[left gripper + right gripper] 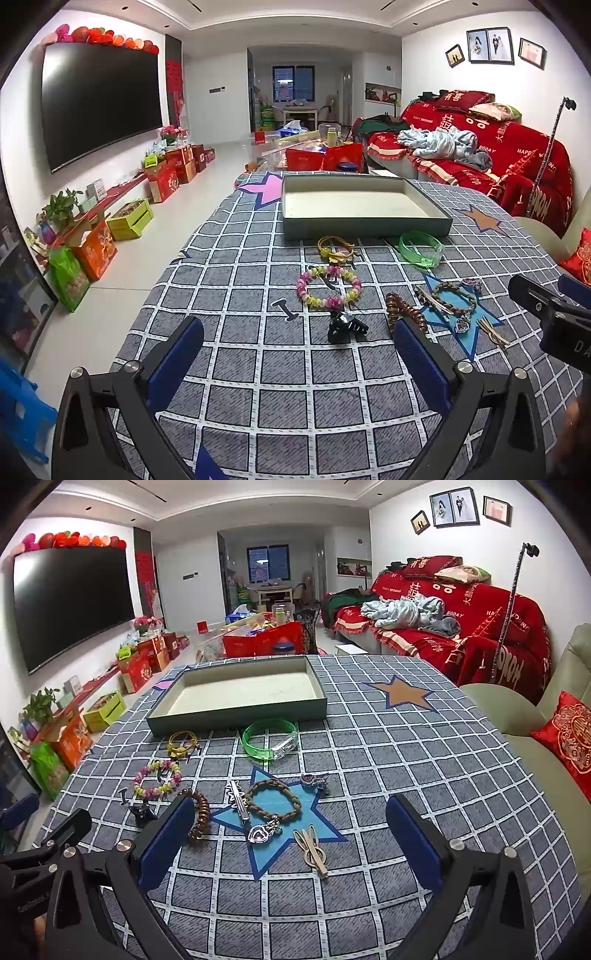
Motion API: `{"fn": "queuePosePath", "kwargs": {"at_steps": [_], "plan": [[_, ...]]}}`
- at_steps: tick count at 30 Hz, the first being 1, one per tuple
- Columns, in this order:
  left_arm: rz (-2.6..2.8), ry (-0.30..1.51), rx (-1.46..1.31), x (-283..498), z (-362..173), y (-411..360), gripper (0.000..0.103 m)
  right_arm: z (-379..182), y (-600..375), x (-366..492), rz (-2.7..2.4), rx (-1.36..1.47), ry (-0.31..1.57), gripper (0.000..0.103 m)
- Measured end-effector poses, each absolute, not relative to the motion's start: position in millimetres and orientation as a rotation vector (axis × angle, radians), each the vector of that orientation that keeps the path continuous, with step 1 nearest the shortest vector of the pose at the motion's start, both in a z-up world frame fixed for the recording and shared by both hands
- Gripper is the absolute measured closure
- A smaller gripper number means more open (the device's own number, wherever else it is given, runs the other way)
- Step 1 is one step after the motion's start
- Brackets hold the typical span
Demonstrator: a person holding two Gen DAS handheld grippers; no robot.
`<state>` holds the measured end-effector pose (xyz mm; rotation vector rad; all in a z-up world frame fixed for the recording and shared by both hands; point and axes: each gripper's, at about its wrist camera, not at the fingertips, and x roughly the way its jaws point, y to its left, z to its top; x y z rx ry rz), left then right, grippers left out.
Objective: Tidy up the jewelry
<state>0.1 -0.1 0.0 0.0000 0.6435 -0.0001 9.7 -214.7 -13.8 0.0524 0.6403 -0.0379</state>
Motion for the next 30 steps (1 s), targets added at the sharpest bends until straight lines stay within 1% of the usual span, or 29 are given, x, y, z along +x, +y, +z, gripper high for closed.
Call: {"fn": "queuePosePath", "kwargs": {"at_steps": [14,15,30], "plan": [[0.002,0.649,0.005,0.4,0.7,-1.1,0.000,-12.5,-214.0,11.2,-0.033,0.051,0.638,0.000],[0.003,0.647,0.006,-0.5,7.3,2.9,0.000,-12.4,-213.8,11.3,-0.034,0.050,0.638,0.000],[0.003,0.644,0.002,0.6,2.8,-1.3,0.000,-12.4,-213.6,11.2,-0.034,0.051,0.636,0.000]]}}
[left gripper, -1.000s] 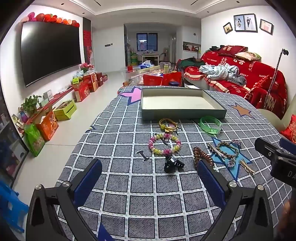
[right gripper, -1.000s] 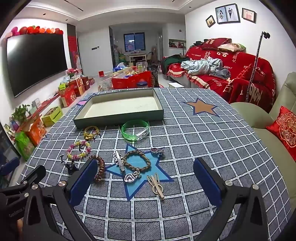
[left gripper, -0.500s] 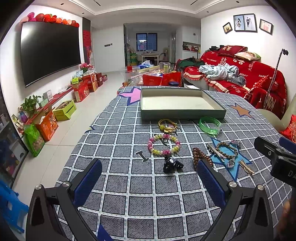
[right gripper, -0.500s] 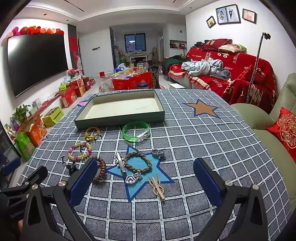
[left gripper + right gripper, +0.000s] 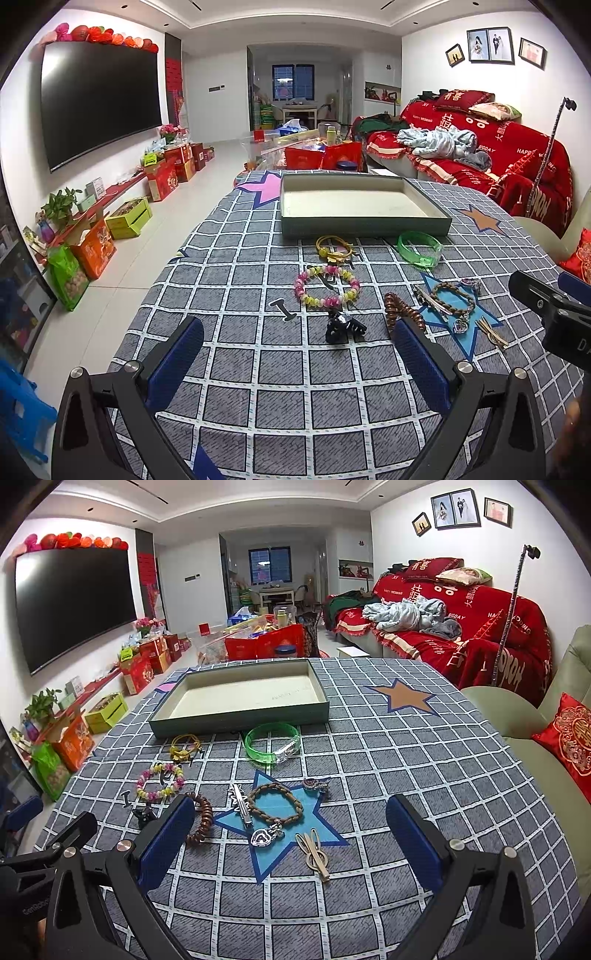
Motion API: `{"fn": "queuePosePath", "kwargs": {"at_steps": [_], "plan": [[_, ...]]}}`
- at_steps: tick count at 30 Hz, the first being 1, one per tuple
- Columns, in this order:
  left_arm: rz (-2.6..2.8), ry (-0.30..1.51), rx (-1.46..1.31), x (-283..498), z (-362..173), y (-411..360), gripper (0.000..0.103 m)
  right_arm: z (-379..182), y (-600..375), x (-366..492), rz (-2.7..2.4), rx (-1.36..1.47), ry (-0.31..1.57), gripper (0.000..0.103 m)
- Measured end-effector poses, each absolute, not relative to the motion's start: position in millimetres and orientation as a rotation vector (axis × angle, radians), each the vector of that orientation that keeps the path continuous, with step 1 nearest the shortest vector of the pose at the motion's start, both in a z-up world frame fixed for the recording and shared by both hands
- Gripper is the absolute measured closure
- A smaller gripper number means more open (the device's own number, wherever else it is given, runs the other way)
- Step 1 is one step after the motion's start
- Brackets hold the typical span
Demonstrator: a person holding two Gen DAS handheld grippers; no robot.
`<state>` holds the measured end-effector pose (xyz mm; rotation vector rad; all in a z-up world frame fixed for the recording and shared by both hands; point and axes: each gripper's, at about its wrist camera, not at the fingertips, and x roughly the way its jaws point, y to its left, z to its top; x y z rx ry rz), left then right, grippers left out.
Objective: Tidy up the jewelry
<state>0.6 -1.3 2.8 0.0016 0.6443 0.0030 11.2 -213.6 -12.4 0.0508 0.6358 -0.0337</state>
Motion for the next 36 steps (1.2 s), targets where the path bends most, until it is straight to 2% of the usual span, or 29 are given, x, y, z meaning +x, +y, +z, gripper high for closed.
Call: {"fn": "queuePosePath", "kwargs": {"at_steps": [36], "plan": [[0.001,0.627,0.003,2.2,-14.3,-2.1,0.000,-11.4,-212.5,11.7,-0.032,0.052,0.637,0.000]]}}
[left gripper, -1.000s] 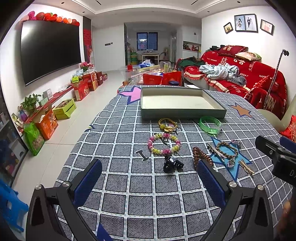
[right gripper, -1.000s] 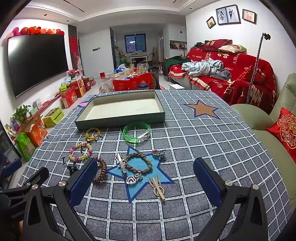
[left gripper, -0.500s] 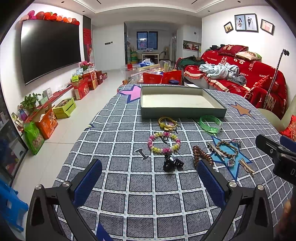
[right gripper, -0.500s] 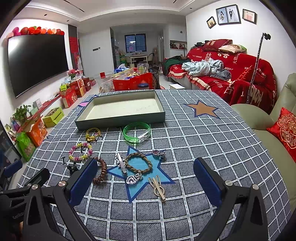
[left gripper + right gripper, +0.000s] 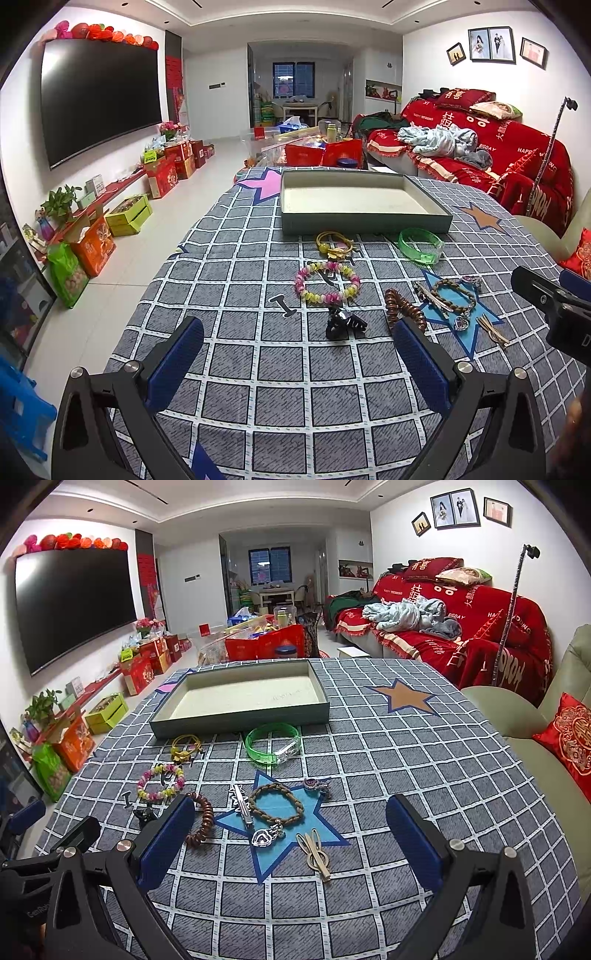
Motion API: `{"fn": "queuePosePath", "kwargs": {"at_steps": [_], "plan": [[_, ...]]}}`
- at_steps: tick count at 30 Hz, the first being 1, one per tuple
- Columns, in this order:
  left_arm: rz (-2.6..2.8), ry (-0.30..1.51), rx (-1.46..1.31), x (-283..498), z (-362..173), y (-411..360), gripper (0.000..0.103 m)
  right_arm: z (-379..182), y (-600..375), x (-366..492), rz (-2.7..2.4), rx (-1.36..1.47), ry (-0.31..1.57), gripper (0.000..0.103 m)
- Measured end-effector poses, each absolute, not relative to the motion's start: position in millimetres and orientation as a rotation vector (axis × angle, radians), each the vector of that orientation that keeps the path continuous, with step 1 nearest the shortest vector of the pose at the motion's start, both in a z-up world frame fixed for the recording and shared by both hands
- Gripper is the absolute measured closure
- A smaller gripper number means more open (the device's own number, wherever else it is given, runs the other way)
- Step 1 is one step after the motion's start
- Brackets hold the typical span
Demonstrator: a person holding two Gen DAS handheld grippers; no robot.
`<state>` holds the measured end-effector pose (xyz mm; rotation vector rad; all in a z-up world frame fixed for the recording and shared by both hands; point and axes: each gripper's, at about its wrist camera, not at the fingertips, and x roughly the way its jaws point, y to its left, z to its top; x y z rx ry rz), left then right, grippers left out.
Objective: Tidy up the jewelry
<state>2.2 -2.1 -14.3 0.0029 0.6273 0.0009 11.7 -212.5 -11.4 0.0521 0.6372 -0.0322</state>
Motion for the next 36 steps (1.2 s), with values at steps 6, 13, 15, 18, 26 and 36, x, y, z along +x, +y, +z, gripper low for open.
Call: {"fn": "queuePosePath", "kwargs": {"at_steps": [6,13,15,18,26,36], "plan": [[0.000,0.627,-0.001,1.6,-14.2,-2.4,0.000,-10.7,-212.5,12.3,-0.031,0.054,0.637,0.000],[-0.001,0.631,0.001,1.5,-14.8,-2.1,0.000,-10.9,-212.0,12.0,-0.031,0.052,0.636,0.000],[0.000,0.634,0.002,1.6,-14.8,-2.0,0.000,-11.3,-212.1,11.6,-0.032,0.053,0.636,0.000],[0.000,0.631,0.003,1.7,-14.4,-1.9,0.000,-11.4,-212.0,11.6,-0.032,0.054,0.636,0.000],[-0.002,0.661,-0.007,2.9,-16.7,-0.4,0.000,-11.8,-211.4,11.8,-0.032,0.055,0.638,0.000],[-0.015,0.724,-0.042,9.2,-19.2,2.6,0.000,-20.3,-213.9,13.7,-0.034,0.065,0.657,0.000]]}}
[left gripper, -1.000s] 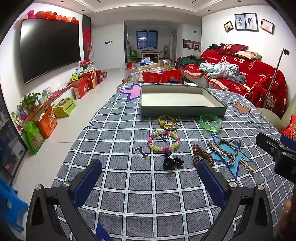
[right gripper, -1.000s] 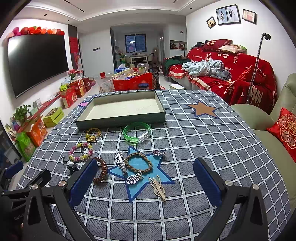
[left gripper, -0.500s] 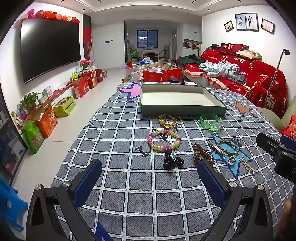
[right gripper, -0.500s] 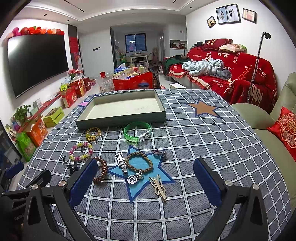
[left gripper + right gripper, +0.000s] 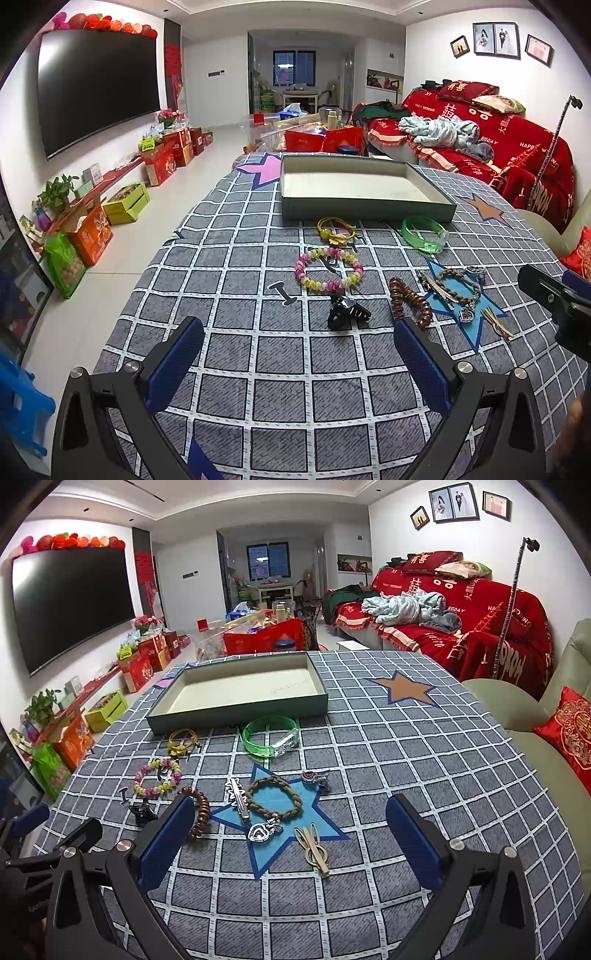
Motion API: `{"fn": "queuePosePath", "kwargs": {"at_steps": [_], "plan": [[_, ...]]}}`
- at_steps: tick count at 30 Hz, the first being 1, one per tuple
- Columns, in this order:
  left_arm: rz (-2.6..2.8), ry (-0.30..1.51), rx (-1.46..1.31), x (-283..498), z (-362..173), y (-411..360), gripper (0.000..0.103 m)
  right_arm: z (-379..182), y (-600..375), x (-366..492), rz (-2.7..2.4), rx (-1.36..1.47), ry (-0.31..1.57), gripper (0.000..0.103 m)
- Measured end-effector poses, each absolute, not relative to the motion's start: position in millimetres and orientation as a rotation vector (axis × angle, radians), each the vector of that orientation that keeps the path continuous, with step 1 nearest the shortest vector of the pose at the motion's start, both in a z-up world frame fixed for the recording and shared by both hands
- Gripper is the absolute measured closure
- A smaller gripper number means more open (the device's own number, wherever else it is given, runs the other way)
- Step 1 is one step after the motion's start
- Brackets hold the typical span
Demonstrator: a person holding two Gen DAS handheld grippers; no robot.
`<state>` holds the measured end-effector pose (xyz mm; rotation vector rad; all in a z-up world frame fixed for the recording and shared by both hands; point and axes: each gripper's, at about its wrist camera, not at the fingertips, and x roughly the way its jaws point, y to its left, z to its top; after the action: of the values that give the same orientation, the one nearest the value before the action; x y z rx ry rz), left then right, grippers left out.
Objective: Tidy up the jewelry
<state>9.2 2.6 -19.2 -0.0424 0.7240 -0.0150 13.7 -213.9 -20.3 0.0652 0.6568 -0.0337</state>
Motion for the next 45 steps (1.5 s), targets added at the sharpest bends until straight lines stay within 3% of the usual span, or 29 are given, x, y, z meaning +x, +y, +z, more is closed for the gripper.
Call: {"fn": "queuePosePath", "kwargs": {"at_steps": [16,24,34,39,43,45], "plan": [[-0.066,0.803,-0.002,65.5,-26.9,20.8,0.000,-52.4,-234.4,29.8,-0.055,0.060,0.841,0.000],[-0.145,0.905,-0.118,123.8,-37.5,39.5,0.000,-70.6,-242.0,45.7,-0.055,0.038,0.948,0.000],[-0.225,0.973,0.010,157.1,-49.9,17.6,0.001,-84.8,-234.1,60.9,-0.046,-0.027,1.032,0.001],[-0.248,1.027,-0.012,167.1,-61.8,16.6,0.001,-87.7,-235.6,61.4,-0.036,0.005,1.062,0.015],[-0.258,1.018,0.037,166.3,-62.9,10.4,0.006,-84.6,-235.9,60.9,-0.034,0.002,1.065,0.032],[-0.262,1.009,0.071,164.4,-62.4,6.0,0.024,-82.7,-234.9,59.9,-0.031,0.003,1.065,0.044]]}}
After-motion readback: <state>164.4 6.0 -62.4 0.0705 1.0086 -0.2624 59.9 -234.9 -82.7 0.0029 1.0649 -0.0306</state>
